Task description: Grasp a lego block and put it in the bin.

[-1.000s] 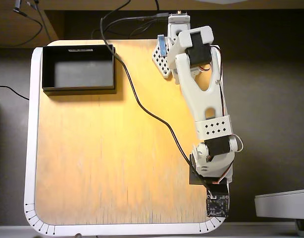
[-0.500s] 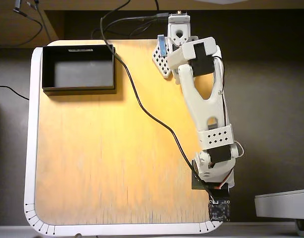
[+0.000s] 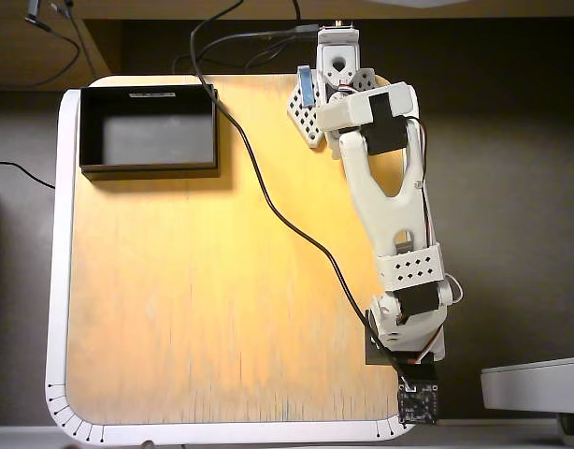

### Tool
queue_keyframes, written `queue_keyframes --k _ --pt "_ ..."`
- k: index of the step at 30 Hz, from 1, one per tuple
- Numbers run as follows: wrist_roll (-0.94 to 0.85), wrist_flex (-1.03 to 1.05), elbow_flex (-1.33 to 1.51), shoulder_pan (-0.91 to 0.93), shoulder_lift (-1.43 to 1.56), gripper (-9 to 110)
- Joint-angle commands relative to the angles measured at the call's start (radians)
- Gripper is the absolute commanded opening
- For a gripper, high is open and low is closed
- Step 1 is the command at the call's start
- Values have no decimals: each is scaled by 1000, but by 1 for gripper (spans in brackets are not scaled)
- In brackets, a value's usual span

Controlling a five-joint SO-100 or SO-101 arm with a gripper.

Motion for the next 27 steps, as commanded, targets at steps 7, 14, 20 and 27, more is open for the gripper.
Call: queue_keyframes --k 7,14,20,27 --pt "-6 -35 -137 -9 -9 22" --pt "-8 -52 -137 -2 -26 22" --pt "8 -60 -137 3 -37 17" --pt "12 -58 -133 11 -51 14"
